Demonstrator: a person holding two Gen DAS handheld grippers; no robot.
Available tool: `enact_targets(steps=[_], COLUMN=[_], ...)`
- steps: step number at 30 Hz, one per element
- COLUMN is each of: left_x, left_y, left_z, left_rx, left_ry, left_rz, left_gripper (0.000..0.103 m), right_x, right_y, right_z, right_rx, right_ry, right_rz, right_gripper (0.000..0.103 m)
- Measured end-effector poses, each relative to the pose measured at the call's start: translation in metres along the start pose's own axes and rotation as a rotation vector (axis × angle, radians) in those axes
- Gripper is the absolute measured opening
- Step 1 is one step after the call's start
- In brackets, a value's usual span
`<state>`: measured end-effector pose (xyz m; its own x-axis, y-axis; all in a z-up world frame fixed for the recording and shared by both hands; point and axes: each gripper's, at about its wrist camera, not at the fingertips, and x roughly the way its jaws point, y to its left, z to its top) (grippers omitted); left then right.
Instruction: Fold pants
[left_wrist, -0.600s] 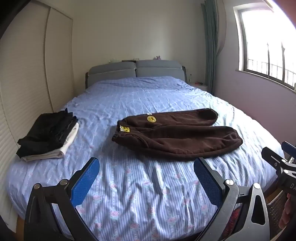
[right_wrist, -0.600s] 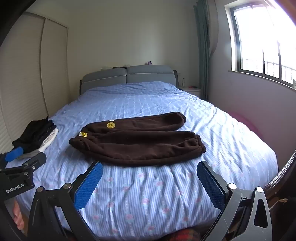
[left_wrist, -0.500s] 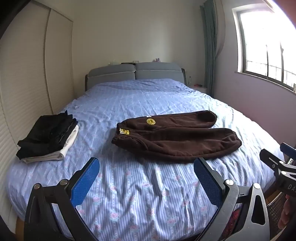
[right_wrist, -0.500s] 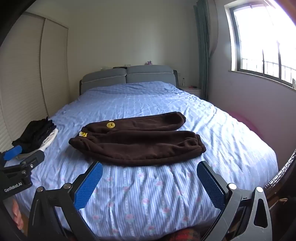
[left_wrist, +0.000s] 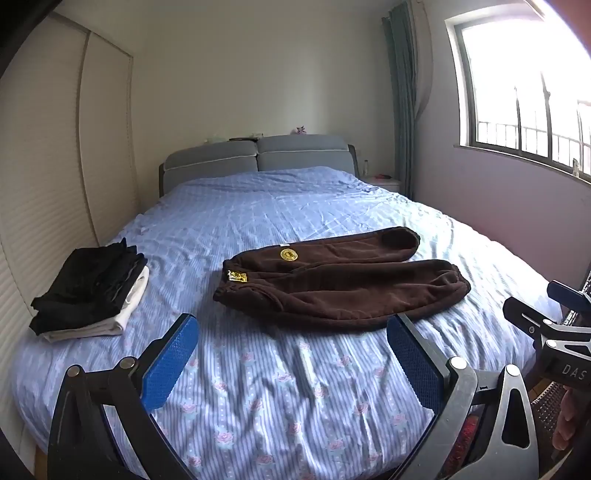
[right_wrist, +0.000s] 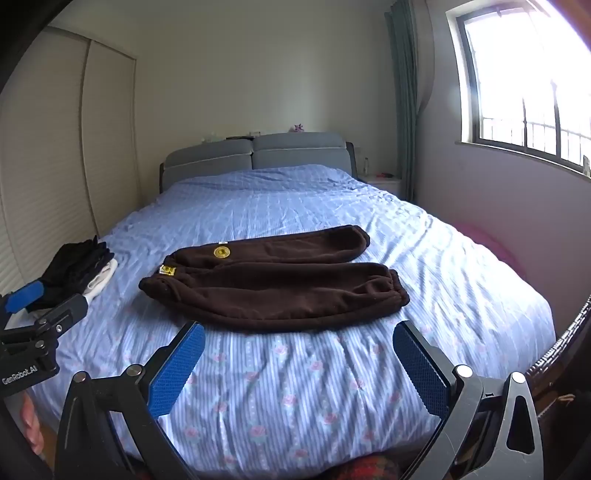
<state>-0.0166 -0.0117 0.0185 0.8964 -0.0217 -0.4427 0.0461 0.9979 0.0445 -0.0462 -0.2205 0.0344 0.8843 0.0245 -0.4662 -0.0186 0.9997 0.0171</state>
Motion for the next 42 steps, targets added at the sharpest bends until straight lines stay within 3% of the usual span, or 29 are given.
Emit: enact_targets(steps=[42], left_x=[0.0027], left_y=[0.0054], left_z=[-0.0009], left_rx=[0.001], left_ry=[-0.014], left_rz=[0.014], left_gripper=[0.103], right_x=[-0.0051], right_y=[0.0001], right_z=[0.0009], right_rx=[-0.005], right_ry=[-0.007], right_rz=[0.000], right_gripper=[0.103])
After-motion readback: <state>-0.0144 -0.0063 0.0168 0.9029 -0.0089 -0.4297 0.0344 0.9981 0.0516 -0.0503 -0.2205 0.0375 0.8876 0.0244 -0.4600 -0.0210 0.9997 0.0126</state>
